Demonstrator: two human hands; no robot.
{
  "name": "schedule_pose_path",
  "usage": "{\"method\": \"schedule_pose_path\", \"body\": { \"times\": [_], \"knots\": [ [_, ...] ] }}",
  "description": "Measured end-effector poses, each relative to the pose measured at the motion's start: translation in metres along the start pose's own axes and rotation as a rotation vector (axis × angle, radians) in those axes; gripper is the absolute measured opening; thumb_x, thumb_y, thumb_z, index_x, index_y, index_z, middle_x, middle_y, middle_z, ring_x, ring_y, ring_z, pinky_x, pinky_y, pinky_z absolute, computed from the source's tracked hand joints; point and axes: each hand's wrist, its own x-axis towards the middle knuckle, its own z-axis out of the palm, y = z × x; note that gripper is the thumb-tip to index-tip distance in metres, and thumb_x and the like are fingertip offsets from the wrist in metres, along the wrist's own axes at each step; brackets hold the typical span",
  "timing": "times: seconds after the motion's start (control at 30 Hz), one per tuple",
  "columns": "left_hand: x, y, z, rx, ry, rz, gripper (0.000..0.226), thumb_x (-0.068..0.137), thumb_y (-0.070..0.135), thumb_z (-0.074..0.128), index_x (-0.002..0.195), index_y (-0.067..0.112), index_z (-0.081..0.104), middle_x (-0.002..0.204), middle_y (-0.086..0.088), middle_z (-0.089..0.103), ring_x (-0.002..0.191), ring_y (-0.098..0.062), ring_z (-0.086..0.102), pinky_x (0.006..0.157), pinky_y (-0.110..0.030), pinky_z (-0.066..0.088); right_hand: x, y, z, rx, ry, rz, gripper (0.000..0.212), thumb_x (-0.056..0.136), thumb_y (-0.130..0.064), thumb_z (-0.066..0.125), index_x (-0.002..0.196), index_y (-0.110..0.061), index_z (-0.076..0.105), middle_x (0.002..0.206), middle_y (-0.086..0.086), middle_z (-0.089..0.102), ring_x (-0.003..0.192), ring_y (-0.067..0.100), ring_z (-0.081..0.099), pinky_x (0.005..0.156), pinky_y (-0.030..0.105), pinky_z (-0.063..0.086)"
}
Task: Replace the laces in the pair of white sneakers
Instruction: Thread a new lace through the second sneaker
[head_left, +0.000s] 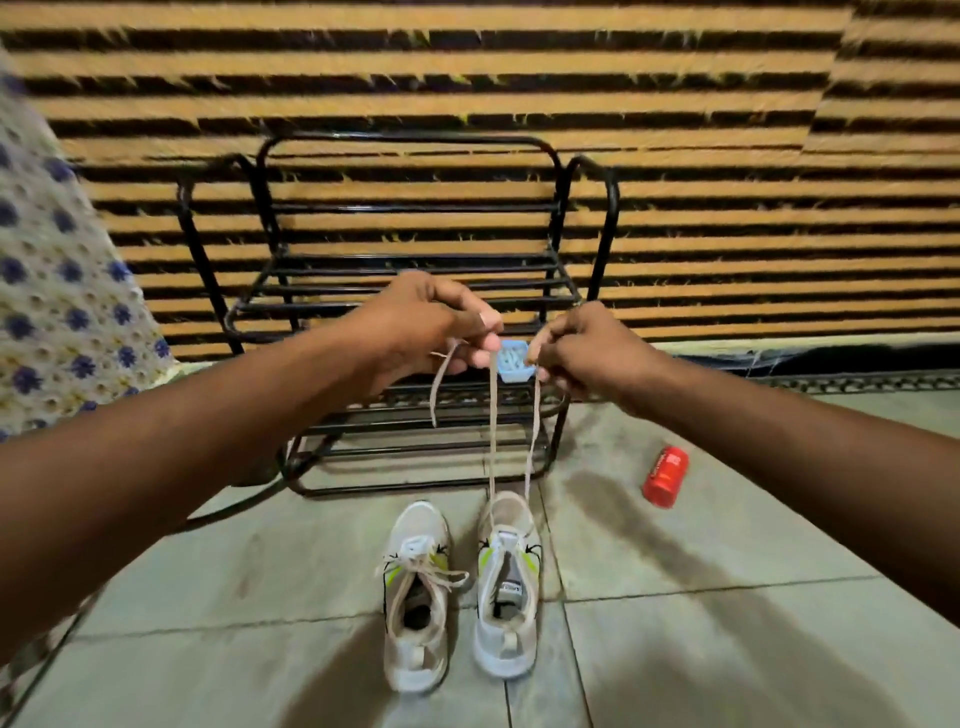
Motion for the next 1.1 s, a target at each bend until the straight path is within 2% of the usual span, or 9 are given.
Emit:
{"method": "schedule_pose_path", "body": {
  "times": [0.13,0.23,0.33,0.4,0.53,0.6,0.67,0.83,1.1],
  "knots": [
    [-0.003,0.011,-0.005,-0.063,-0.09,-0.017,0.028,0.108,-0.001,0.043,0.117,-0.001,0.07,0.109,-0.02,0.077,0.102,-0.027,0.076,0.09,-0.035,0.059,-0.005,-0.016,0.0,0.163,-0.046,0.067,0.016,0.092,0.002,0.055,0.094,0.007,0.071,0.069,0.016,0.065,0.049,0.015,0.055,0.044,0.024,0.043],
    [-0.002,0.016,-0.006,-0.004,-0.075,0.035,0.026,0.099,-0.015,0.052,0.117,-0.005,0.068,0.105,-0.022,0.077,0.101,-0.031,0.076,0.091,-0.042,0.062,-0.001,-0.02,0.004,0.318,0.015,0.147,0.026,0.095,-0.003,0.047,0.1,0.01,0.069,0.075,0.02,0.065,0.056,0.021,0.061,0.049,0.027,0.049],
    [-0.001,0.018,-0.008,0.037,0.014,0.083,0.014,0.097,-0.001,0.065,0.107,-0.009,0.07,0.091,-0.023,0.077,0.081,-0.029,0.077,0.071,-0.031,0.065,0.004,-0.019,0.006,0.467,0.088,0.2,0.038,0.089,0.0,0.033,0.099,0.009,0.069,0.079,0.021,0.07,0.066,0.028,0.071,0.055,0.029,0.055],
    [0.001,0.017,-0.008,0.119,0.079,0.137,0.02,0.098,0.016,0.068,0.096,-0.003,0.074,0.087,-0.02,0.077,0.065,-0.02,0.07,0.051,-0.022,0.054,0.005,-0.014,0.007,0.508,0.134,0.183,0.039,0.086,0.008,0.032,0.1,0.007,0.069,0.079,0.02,0.073,0.072,0.029,0.075,0.058,0.029,0.057],
    [0.013,0.021,-0.011,0.228,0.243,0.247,0.03,0.101,0.032,0.066,0.083,0.011,0.079,0.077,-0.007,0.07,0.066,-0.013,0.058,0.054,-0.023,0.043,0.009,0.0,0.007,0.456,0.184,0.081,0.018,0.093,0.01,0.055,0.099,0.003,0.071,0.083,0.021,0.075,0.076,0.027,0.077,0.062,0.026,0.061],
    [0.02,0.024,-0.012,0.174,0.273,0.238,0.029,0.101,0.029,0.065,0.082,0.012,0.076,0.091,-0.009,0.074,0.075,-0.014,0.06,0.058,-0.025,0.044,0.013,0.003,0.008,0.41,0.207,0.029,0.01,0.095,0.002,0.062,0.096,0.003,0.072,0.084,0.021,0.075,0.075,0.027,0.076,0.062,0.027,0.059],
    [0.025,0.025,-0.01,0.1,0.268,0.23,0.027,0.103,0.025,0.063,0.08,0.013,0.073,0.1,-0.012,0.076,0.075,-0.018,0.058,0.057,-0.025,0.046,0.019,0.006,0.012,0.385,0.228,0.02,0.011,0.096,-0.005,0.064,0.095,0.003,0.072,0.083,0.021,0.075,0.066,0.023,0.071,0.058,0.027,0.056],
    [0.026,0.034,-0.007,0.019,0.317,0.296,0.022,0.104,0.024,0.061,0.091,0.017,0.078,0.084,-0.01,0.066,0.072,-0.014,0.054,0.06,-0.025,0.046,0.033,0.008,0.023,0.273,0.374,-0.008,0.019,0.096,-0.023,0.068,0.084,-0.01,0.076,0.064,0.003,0.067,0.056,0.013,0.058,0.05,0.026,0.043],
    [0.032,0.04,-0.008,-0.053,0.392,0.463,0.01,0.097,0.019,0.071,0.096,0.011,0.078,0.084,-0.005,0.07,0.066,-0.006,0.057,0.055,-0.017,0.046,0.038,0.004,0.015,0.254,0.451,-0.125,0.017,0.095,-0.015,0.068,0.079,-0.014,0.074,0.072,0.01,0.07,0.057,0.014,0.061,0.065,0.042,0.057]
  ]
}}
